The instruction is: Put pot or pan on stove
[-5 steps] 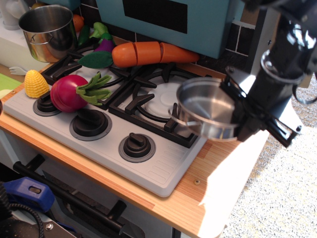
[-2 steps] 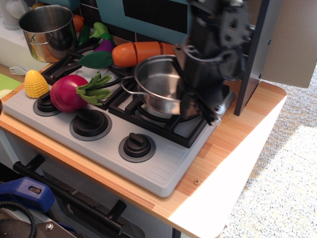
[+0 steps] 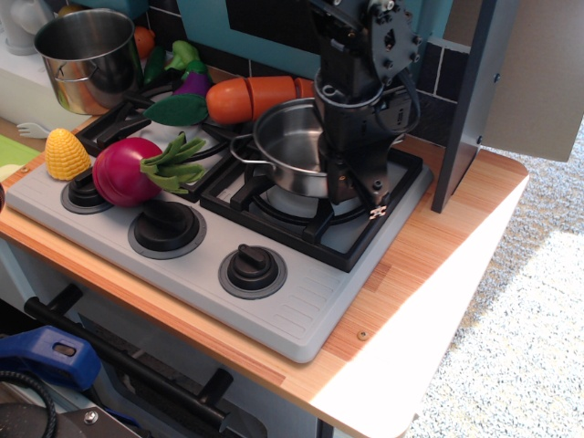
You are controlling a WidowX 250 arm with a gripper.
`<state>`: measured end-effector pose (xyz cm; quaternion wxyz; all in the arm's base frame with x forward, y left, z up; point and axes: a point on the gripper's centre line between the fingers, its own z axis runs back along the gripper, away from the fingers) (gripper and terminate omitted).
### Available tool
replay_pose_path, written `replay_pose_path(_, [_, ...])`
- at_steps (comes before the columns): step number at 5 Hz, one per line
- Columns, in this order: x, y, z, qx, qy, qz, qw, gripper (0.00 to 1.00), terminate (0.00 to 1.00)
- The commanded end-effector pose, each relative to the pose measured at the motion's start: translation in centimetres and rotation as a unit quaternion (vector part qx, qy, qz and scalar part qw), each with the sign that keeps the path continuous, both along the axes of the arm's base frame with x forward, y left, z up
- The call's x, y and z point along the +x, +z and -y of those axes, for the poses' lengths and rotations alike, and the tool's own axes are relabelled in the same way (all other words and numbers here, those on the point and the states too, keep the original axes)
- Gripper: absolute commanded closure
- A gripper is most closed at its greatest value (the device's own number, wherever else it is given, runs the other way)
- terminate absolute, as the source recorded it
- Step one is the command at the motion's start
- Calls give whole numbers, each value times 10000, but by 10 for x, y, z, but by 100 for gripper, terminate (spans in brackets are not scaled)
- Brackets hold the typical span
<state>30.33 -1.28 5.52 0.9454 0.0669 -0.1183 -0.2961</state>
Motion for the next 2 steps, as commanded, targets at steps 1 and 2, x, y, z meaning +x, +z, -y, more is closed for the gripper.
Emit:
replay_pose_path(1, [11, 9, -2, -47, -46, 275, 9996, 0, 0])
replay_pose_path(2, [11, 9, -2, -47, -46, 275, 9996, 0, 100])
